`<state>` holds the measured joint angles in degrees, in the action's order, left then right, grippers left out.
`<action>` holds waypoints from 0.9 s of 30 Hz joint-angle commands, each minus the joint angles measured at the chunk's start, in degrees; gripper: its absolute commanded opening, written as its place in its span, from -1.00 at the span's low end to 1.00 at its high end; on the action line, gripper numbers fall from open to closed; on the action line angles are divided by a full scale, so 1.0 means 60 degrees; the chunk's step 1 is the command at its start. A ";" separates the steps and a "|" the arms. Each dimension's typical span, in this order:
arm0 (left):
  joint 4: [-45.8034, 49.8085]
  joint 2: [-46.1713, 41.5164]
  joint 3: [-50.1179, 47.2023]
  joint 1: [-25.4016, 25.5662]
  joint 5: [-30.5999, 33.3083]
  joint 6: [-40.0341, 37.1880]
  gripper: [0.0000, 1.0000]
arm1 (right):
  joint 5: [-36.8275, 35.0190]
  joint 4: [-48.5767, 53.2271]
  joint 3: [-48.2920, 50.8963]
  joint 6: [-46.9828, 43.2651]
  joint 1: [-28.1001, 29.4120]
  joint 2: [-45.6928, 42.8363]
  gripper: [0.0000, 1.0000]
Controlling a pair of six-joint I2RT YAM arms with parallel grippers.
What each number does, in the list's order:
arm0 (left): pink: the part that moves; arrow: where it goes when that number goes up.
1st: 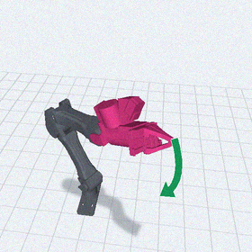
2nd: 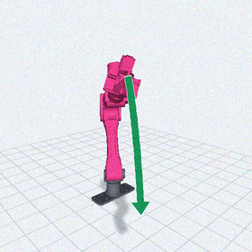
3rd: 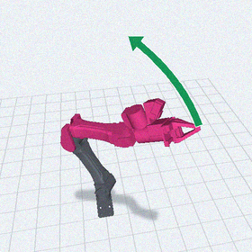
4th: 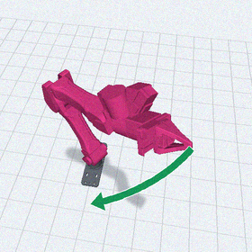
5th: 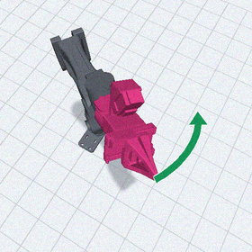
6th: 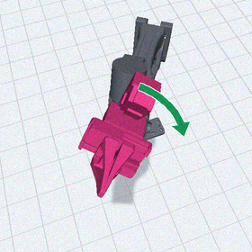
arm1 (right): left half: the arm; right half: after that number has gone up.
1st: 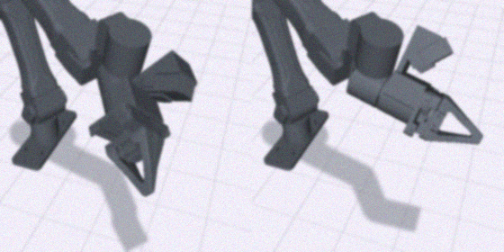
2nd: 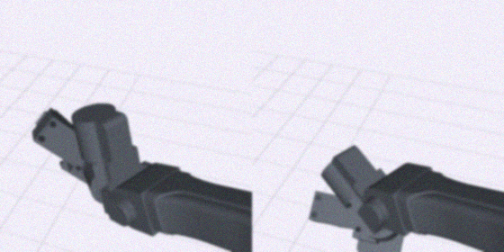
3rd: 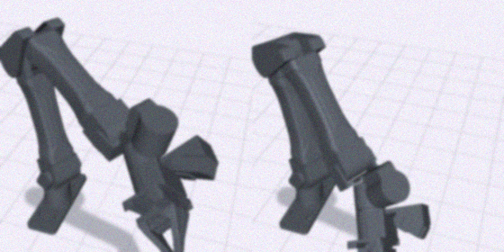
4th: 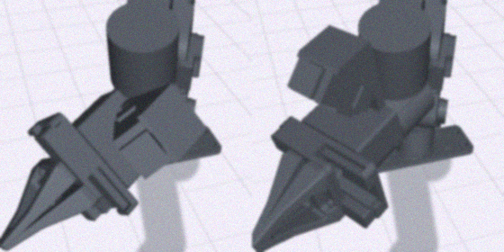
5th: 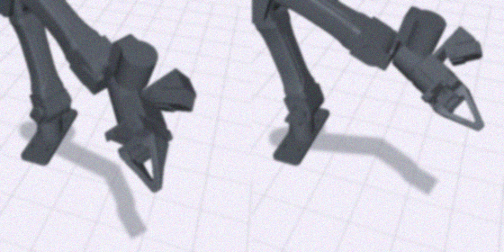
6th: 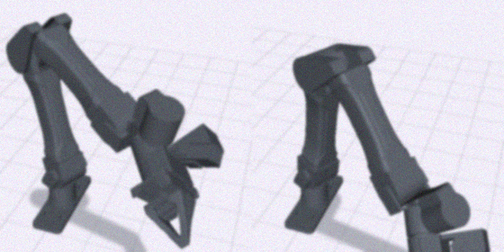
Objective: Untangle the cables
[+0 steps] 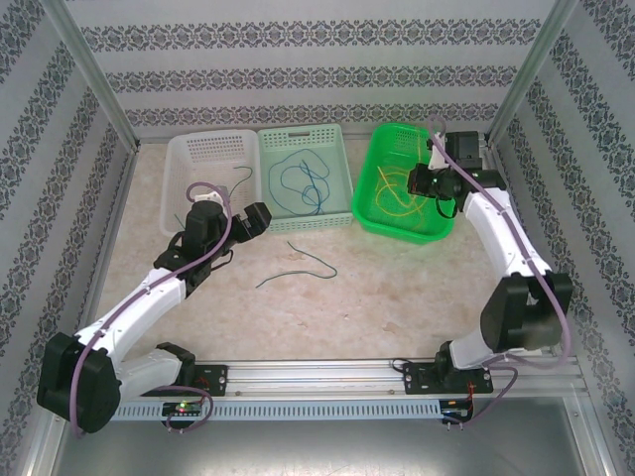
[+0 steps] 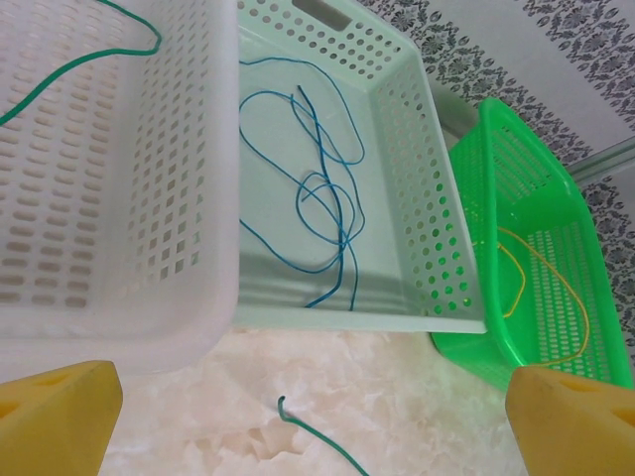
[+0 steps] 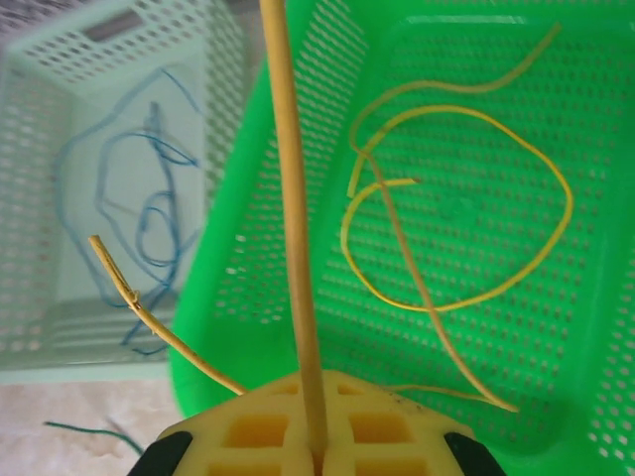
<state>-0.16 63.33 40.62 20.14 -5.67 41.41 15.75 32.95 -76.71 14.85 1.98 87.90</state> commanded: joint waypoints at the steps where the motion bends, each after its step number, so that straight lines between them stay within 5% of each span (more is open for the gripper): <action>1: 0.0289 -0.0207 -0.0005 -0.0094 0.0211 -0.0313 0.99 | -0.0372 0.0247 -0.0292 -0.0185 -0.0065 0.0474 -0.99; 7: 0.0154 0.0136 0.0030 -0.0102 0.0000 -0.0210 0.99 | -0.0011 0.0292 -0.0223 -0.0380 -0.0066 0.1521 -0.89; 11: 0.0459 0.0432 0.0263 -0.0064 -0.0222 -0.0519 0.99 | -0.0320 0.0398 -0.0133 -0.0293 -0.0066 0.1856 -0.45; 14: 0.1044 0.0668 0.0608 0.0016 -0.0256 -0.1115 0.99 | -0.0066 0.0355 -0.0049 -0.0221 -0.0066 0.1820 -0.40; 18: 0.1500 0.1133 0.0969 0.0230 -0.0562 -0.2060 0.99 | -0.0005 0.0299 0.0087 -0.0189 0.0023 0.1519 0.12; 27: 0.2678 0.2640 0.2073 0.1479 -0.1871 -0.4717 0.94 | 0.0248 -0.0927 0.1555 0.0647 0.0094 -0.0589 0.40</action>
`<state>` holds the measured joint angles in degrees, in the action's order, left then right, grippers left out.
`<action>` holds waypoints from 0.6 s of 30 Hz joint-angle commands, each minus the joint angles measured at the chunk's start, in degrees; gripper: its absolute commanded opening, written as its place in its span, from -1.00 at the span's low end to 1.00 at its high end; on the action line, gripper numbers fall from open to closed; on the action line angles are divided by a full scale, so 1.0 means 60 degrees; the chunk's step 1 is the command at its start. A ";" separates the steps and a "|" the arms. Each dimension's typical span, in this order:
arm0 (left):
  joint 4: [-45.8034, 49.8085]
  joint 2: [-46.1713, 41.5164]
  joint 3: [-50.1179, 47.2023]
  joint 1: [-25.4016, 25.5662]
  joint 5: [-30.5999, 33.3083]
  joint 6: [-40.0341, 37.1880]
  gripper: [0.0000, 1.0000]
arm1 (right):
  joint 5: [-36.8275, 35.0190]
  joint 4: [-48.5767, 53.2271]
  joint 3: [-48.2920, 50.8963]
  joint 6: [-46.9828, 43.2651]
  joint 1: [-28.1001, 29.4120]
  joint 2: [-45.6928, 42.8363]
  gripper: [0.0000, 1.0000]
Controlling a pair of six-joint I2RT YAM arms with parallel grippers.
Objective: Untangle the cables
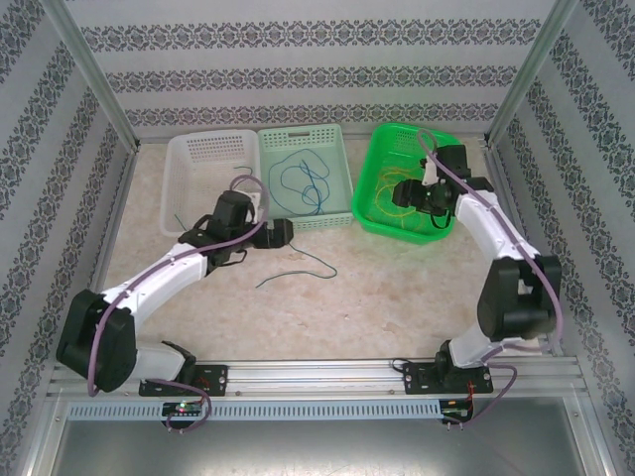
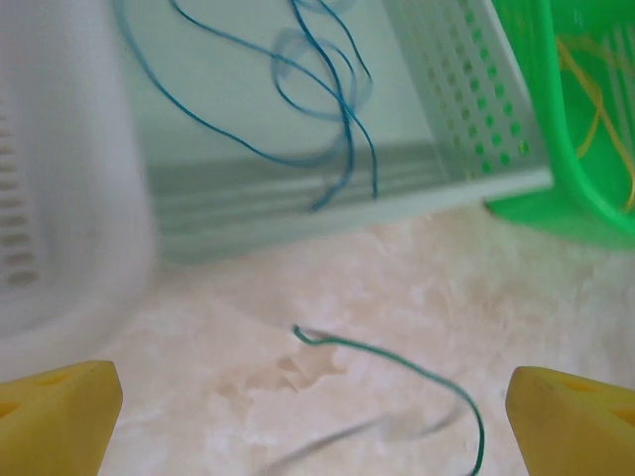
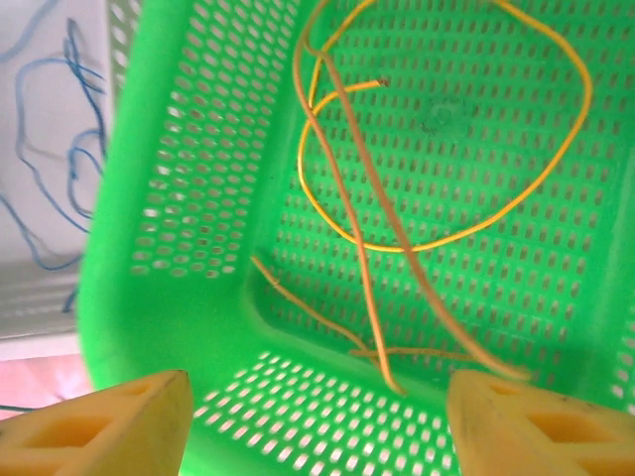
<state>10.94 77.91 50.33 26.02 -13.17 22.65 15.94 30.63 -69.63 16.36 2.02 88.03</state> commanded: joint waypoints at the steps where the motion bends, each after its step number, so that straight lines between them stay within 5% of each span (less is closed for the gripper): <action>1: 0.1085 0.0385 0.0657 0.0740 -0.0718 -0.2122 0.91 | 0.0240 -0.0550 0.0500 0.0442 0.0080 -0.0810 0.41; 7: 0.3048 0.1717 0.1888 0.1794 -0.0592 -0.4372 0.78 | 0.0264 -0.0343 0.1202 0.0824 0.0073 -0.1685 0.44; 18: 0.4447 0.3182 0.2743 0.2067 -0.1100 -0.6125 0.65 | 0.0603 -0.0387 0.2146 0.1168 0.0059 -0.2381 0.51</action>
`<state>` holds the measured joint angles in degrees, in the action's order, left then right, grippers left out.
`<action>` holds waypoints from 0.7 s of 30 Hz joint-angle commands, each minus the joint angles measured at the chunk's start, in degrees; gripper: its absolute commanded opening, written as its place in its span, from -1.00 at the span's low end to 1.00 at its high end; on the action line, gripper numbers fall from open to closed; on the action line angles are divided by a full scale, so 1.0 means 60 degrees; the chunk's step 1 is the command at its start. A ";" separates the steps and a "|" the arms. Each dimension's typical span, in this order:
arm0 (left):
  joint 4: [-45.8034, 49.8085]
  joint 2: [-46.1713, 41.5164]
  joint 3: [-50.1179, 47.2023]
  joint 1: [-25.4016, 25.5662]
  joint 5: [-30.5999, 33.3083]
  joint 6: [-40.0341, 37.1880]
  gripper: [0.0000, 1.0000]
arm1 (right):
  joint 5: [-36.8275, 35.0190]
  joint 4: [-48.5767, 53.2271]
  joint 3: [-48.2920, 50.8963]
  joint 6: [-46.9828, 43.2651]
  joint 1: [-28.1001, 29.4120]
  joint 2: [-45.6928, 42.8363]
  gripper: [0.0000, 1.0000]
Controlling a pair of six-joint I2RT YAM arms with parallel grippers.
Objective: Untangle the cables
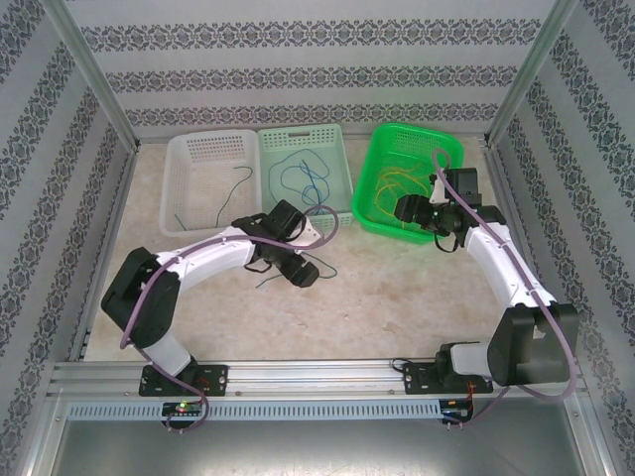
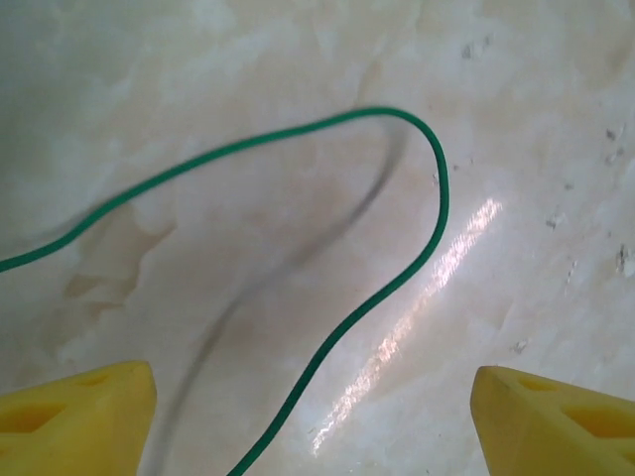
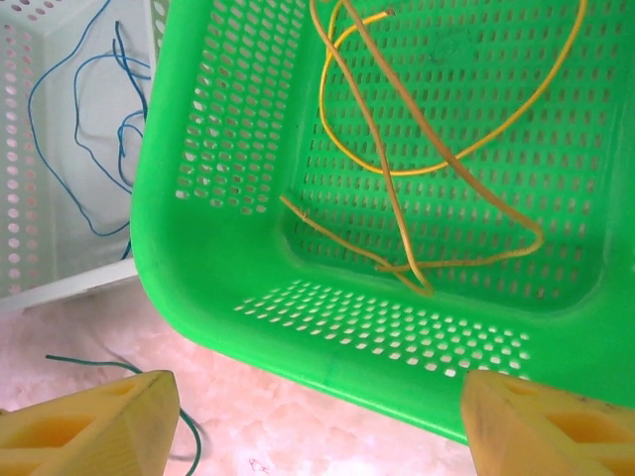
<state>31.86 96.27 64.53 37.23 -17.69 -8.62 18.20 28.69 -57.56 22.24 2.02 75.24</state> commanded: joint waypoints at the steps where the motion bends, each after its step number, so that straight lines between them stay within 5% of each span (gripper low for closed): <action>1: 0.0987 0.0194 0.0392 0.0271 -0.0313 -0.1011 0.65 | 0.0237 -0.0090 0.0156 0.0214 0.0059 -0.0250 0.52; 7: 0.1047 0.0766 0.0599 0.0437 -0.0048 -0.1101 0.57 | 0.0364 -0.0182 0.0204 0.0350 0.0059 -0.0166 0.52; 14: 0.1063 0.1238 0.0891 0.0456 0.0177 -0.0921 0.16 | 0.0273 -0.0121 0.0214 0.0293 0.0059 -0.0475 0.53; 21: 0.1107 0.0880 0.0880 0.0595 0.0171 -0.0944 -0.74 | 0.0364 -0.0195 0.0257 0.0470 0.0072 -0.0790 0.54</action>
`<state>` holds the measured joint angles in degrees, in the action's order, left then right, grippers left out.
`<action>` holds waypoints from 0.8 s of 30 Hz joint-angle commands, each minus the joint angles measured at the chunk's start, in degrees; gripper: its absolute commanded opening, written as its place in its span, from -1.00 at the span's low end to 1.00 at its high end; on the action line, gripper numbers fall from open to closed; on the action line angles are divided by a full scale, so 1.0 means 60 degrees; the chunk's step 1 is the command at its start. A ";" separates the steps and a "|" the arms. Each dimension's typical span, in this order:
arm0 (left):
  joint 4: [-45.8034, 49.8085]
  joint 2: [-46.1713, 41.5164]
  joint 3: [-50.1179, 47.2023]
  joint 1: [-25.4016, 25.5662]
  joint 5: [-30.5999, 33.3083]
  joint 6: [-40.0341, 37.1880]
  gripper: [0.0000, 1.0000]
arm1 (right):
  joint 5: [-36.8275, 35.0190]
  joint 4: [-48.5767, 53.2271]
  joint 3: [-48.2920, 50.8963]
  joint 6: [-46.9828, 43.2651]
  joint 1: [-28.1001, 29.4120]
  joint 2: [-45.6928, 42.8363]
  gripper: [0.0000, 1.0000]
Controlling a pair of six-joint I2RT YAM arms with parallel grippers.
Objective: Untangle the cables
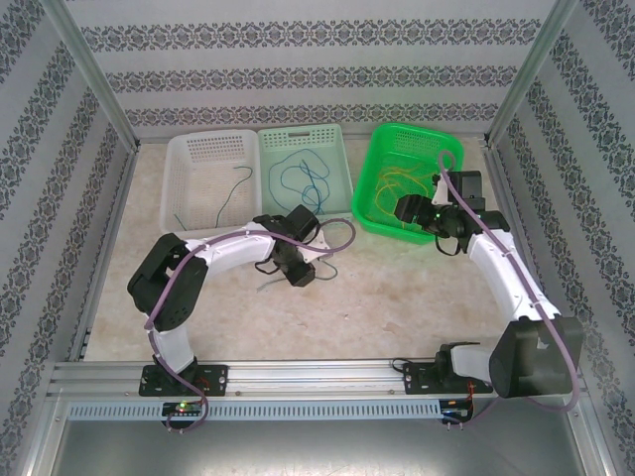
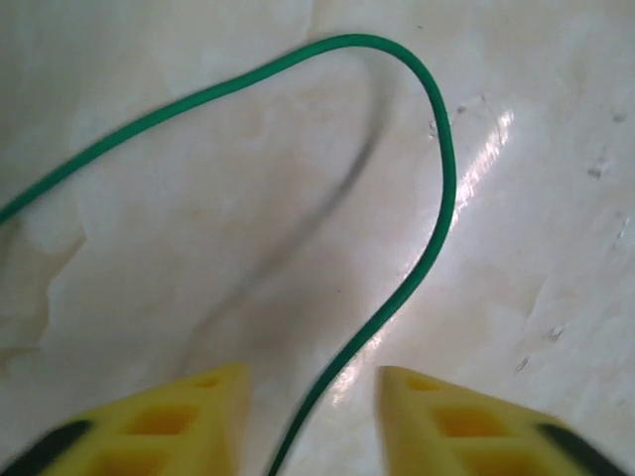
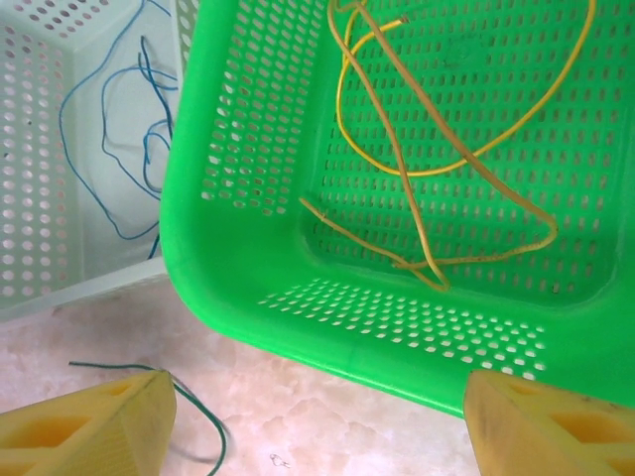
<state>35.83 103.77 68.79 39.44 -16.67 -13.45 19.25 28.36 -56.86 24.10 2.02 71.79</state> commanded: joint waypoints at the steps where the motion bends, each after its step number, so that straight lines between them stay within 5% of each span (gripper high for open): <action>1: 0.0471 -0.0580 0.0165 0.0316 0.0009 -0.0223 -0.81 | 0.0389 -0.0223 0.0184 0.0208 0.0085 -0.0245 0.52; 7: 0.0458 -0.1812 0.0108 0.1036 0.0716 -0.0742 -0.96 | 0.2158 -0.0483 0.0330 0.0307 0.0905 -0.0025 0.45; 24: 0.0189 -0.3114 -0.0434 0.2184 0.1911 -0.2084 -0.99 | 0.5964 -0.0209 -0.0404 -0.0964 0.3180 0.2759 0.41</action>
<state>36.71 86.91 67.07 51.29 -6.63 -23.64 48.99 26.52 -56.80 21.65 20.01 86.17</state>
